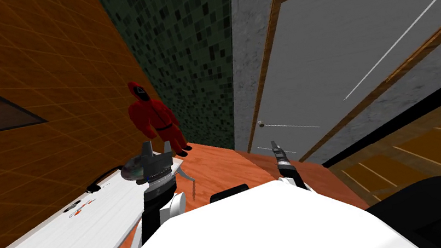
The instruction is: Pull the door open
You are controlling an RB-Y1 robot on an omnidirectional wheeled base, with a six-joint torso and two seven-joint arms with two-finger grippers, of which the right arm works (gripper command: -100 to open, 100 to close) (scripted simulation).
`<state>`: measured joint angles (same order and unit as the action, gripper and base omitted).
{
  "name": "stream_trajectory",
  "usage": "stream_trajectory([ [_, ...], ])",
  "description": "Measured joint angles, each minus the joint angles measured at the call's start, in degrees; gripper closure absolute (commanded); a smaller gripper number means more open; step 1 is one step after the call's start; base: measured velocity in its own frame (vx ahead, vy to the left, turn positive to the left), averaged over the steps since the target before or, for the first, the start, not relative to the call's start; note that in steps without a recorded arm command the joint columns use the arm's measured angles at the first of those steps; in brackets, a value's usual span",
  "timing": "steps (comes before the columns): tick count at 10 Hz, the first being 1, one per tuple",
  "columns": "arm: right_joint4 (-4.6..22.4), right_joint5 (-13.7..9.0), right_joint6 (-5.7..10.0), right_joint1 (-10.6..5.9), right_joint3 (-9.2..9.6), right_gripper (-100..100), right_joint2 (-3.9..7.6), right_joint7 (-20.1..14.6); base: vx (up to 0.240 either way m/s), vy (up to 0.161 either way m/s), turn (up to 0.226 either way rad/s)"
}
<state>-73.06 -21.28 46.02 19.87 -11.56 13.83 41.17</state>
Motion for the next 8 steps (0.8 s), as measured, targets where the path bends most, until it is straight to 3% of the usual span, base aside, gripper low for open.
stream_trajectory([
  [3, 6.0, -1.5, 1.41, -1.15, -1.23, -100, 1.61, 3.5, 0.077, -0.05, 0.223],
  [8, 11.7, -3.1, 2.96, -1.35, -2.49, -100, 2.42, 9.0, 0.039, -0.035, 0.084],
])
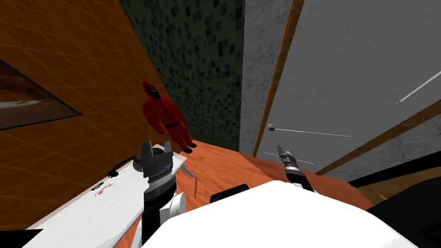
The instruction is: Pull the door open
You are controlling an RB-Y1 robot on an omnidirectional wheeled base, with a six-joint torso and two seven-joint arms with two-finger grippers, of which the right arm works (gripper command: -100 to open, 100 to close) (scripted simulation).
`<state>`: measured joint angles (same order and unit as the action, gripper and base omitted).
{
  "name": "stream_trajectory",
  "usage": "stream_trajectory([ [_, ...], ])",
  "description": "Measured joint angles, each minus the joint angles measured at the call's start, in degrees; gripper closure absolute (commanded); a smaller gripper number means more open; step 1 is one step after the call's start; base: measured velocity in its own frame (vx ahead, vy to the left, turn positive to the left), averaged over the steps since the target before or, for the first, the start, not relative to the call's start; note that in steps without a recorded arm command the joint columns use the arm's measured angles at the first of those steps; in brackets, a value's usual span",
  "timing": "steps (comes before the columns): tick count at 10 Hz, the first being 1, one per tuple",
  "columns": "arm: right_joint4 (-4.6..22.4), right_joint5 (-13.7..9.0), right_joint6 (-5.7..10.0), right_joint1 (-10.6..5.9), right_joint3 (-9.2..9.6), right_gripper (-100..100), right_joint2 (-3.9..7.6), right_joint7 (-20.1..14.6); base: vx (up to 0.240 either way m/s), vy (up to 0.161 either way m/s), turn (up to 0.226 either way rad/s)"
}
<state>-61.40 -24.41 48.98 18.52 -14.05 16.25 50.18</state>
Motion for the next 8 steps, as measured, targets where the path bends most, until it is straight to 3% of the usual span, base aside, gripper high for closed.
stream_trajectory([
  [4, 4.9, -1.2, 1.34, -0.85, -0.96, -100, 0.85, 3.8, 0.045, -0.043, 0.13],
  [7, 11.4, -2.5, 3.11, -2.1, -1.91, -100, 2.18, 7.2, 0.062, -0.066, 0.186],
  [8, 11.8, -3.0, 3.08, -1.66, -2.4, -100, 2.2, 9.0, 0.053, -0.04, 0.072],
])
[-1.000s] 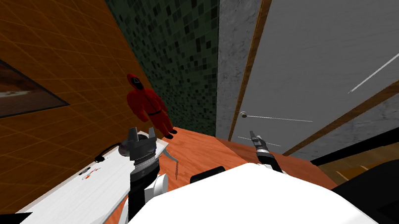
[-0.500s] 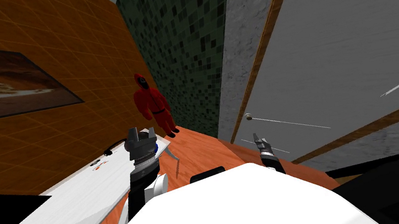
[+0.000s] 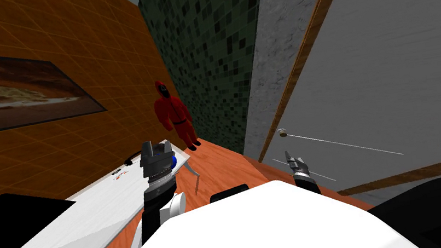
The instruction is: Pull the door open
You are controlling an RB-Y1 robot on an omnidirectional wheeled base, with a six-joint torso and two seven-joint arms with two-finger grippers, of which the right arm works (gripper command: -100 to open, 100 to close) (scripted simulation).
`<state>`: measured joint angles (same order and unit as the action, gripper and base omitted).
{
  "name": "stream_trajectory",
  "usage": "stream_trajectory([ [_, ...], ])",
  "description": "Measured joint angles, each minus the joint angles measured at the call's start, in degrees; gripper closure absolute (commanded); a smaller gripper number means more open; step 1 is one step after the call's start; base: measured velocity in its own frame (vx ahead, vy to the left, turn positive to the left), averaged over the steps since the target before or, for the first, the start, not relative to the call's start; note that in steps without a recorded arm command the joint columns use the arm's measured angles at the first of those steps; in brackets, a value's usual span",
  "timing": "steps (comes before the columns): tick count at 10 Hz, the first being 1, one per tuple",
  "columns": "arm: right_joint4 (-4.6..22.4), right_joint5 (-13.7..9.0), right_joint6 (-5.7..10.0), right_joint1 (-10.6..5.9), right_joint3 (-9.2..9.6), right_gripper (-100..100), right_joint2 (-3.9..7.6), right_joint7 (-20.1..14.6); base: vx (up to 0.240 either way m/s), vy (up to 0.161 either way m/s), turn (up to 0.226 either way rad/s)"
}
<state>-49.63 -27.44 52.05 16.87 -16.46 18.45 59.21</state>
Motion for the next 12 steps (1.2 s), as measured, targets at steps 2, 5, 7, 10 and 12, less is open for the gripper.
stream_trajectory([
  [2, 2.2, -0.5, 0.46, -0.32, -0.43, -100, 0.52, 1.7, 0.047, -0.042, 0.134],
  [5, 6.6, -1.6, 1.76, -0.92, -1.26, -100, 1.46, 4.8, 0.044, -0.057, 0.118],
  [7, 10.0, -2.2, 2.68, -1.61, -1.71, -100, 2.12, 6.4, 0.046, -0.049, 0.154],
  [10, 11.8, -3.3, 2.93, -1.18, -2.66, -100, 2.33, 10.1, 0.033, -0.046, 0.065],
  [12, 13.5, -3.5, 3.44, -1.6, -2.8, -100, 2.66, 10.6, 0.023, -0.03, 0.12],
])
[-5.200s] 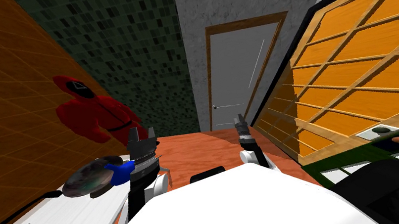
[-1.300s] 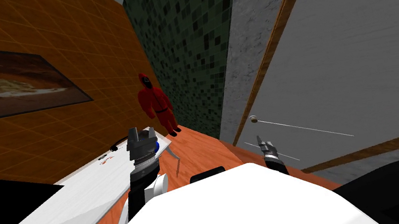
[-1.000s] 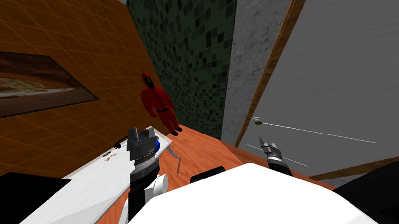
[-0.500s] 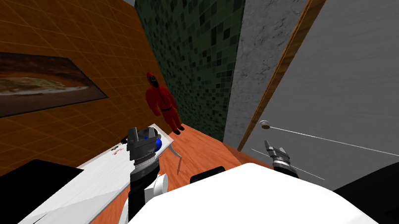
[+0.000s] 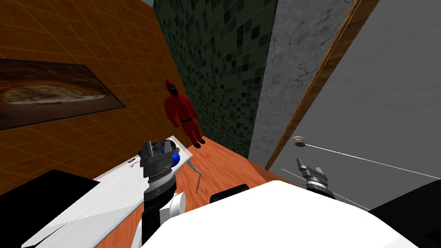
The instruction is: Pull the door open
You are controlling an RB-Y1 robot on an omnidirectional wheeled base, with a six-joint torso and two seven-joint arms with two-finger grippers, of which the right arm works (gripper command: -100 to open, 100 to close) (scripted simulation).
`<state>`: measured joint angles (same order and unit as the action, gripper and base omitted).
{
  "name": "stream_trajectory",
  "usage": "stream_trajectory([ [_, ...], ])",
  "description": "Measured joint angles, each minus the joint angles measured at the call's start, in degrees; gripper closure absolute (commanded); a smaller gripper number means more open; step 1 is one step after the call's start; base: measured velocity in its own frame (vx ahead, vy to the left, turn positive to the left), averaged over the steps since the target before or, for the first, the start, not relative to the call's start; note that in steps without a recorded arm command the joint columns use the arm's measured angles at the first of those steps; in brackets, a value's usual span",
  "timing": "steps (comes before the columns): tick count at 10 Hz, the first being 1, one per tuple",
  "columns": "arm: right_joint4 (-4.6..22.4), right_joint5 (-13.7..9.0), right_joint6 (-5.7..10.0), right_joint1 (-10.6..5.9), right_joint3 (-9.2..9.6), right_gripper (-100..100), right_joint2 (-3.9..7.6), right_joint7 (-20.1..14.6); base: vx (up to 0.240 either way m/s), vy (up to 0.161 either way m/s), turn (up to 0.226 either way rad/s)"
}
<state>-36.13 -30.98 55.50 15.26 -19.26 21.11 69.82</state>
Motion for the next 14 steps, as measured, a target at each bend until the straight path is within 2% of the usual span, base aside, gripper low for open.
stream_trajectory([
  [1, 2.8, -0.2, 0.94, -0.88, -0.06, -100, 0.53, 0.4, 0.033, -0.054, 0.112],
  [2, 4.4, -0.4, 1.66, -1.09, -0.25, -100, 0.85, 1.1, 0.034, -0.064, 0.116],
  [4, 4.4, -1.3, 1.16, -0.42, -1.04, -100, 0.81, 3.8, 0.032, -0.052, 0.088],
  [6, 6.5, -1.5, 1.74, -0.96, -1.19, -100, 1.27, 4.6, 0.03, -0.036, 0.101],
  [7, 6.8, -1.9, 1.87, -0.59, -1.53, -100, 1.18, 5.7, 0.03, -0.046, 0.067],
  [9, 9.6, -2.2, 2.67, -1.49, -1.66, -100, 1.88, 6.4, 0.024, -0.042, 0.09],
  [10, 9.8, -2.5, 2.79, -1.08, -1.96, -100, 1.88, 7.2, 0.033, -0.044, 0.09],
  [11, 11.4, -2.7, 3.19, -1.65, -2.06, -100, 2.2, 7.8, 0.013, -0.018, 0.014],
  [14, 11.8, -2.6, 3.34, -1.92, -1.79, -100, 2.34, 7.8, 0.088, -0.114, -0.034],
])
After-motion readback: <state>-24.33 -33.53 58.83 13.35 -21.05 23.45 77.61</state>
